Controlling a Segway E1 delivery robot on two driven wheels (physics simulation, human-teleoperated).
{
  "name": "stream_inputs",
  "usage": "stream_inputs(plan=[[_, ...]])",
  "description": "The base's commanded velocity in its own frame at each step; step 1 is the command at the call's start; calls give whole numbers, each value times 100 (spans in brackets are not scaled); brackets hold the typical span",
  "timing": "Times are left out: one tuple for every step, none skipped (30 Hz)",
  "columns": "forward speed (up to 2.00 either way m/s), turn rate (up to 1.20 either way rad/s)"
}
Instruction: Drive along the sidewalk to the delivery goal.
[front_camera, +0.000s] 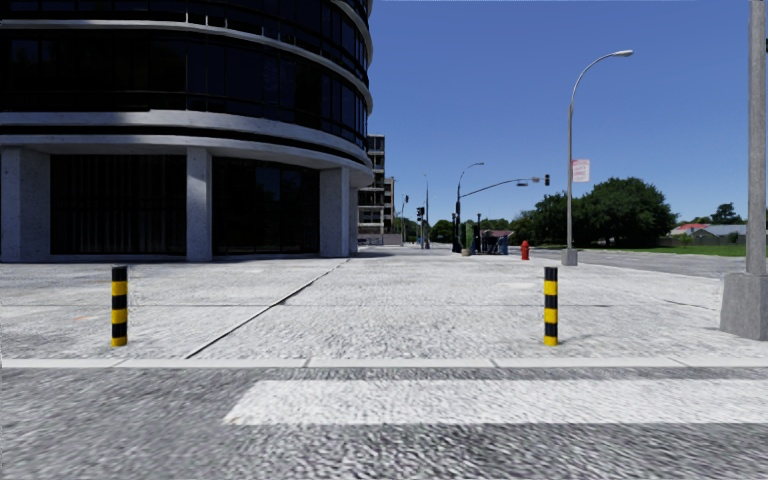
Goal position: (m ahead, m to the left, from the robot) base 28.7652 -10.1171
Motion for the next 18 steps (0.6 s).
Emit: stream_inputs(plan=[[200,0],[200,0],[200,0],[200,0],[200,0],[200,0],[200,0],[200,0],[200,0],[200,0],[200,0],[200,0],[200,0],[200,0],[200,0],[180,0],[180,0],[157,0]])
